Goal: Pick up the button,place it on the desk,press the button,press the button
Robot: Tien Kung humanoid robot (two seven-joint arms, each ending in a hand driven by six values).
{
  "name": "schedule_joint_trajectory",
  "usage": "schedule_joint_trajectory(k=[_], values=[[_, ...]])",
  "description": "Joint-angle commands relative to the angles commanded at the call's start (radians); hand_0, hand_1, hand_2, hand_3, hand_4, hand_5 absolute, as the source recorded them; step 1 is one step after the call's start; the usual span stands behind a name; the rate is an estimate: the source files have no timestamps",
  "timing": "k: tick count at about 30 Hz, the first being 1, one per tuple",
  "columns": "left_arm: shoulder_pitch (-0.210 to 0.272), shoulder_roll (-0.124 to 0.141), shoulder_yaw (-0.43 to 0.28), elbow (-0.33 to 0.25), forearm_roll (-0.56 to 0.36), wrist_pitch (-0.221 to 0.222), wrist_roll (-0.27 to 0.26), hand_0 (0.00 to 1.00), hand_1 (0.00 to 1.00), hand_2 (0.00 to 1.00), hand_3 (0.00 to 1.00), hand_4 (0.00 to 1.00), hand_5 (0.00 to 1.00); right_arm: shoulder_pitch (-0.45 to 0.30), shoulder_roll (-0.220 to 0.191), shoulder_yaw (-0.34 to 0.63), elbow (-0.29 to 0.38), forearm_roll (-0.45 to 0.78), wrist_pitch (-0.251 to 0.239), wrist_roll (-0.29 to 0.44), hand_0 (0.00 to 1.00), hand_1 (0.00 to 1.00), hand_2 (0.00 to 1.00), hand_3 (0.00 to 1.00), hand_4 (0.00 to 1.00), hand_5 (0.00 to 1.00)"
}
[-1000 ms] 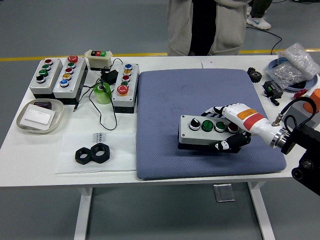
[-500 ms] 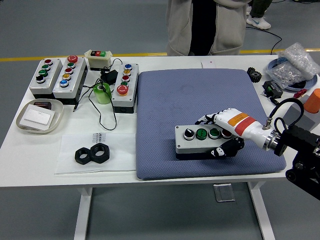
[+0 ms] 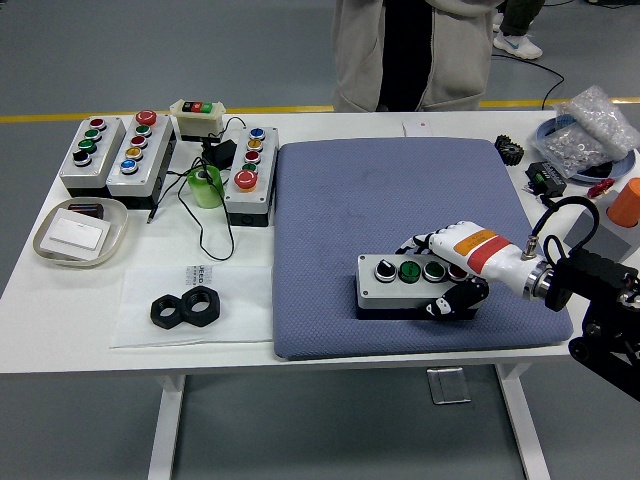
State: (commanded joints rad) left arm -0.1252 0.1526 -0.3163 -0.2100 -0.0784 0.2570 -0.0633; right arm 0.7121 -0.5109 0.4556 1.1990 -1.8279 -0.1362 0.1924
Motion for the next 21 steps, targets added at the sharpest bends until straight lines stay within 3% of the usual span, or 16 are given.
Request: schedule_joint_trajectory(k=[4, 5, 10, 11, 21], values=[[-0.001, 0.000, -0.001, 0.000, 0.001, 0.000, 0.000, 0.763, 0.828, 0.865, 0.828, 0.632, 0.998, -0.001, -0.002, 0.007, 0.005, -0.013, 0.018, -0.011, 0.636, 0.583, 0.656, 0.934, 0.946, 0.212], [-0.001, 0.000, -0.001, 0.000, 0.001, 0.000, 0.000, 0.764, 0.828, 0.863, 0.828, 0.632, 0.998, -0.002, -0.002, 0.008, 0.006, -0.015, 0.022, -0.013, 0.765, 0.688, 0.787, 0.998, 0.998, 0.228], [0.000, -0.001, -0.001, 0.000, 0.000, 0.001, 0.000, 0.764, 0.828, 0.863, 0.828, 0.632, 0.998, -0.012, -0.005, 0.023, 0.018, -0.021, 0.032, -0.018, 0.765, 0.688, 0.787, 0.998, 0.998, 0.228], [0.000, -0.001, -0.002, 0.000, 0.000, 0.001, 0.001, 0.767, 0.829, 0.865, 0.827, 0.633, 0.998, -0.014, -0.008, 0.028, 0.026, -0.020, 0.032, -0.018, 0.848, 0.764, 0.897, 0.998, 0.998, 0.225], [0.000, -0.001, -0.001, 0.001, 0.000, 0.001, 0.000, 0.767, 0.829, 0.865, 0.827, 0.632, 0.998, -0.038, -0.041, 0.079, 0.101, -0.007, 0.050, -0.026, 0.896, 0.813, 0.945, 0.998, 0.998, 0.224]])
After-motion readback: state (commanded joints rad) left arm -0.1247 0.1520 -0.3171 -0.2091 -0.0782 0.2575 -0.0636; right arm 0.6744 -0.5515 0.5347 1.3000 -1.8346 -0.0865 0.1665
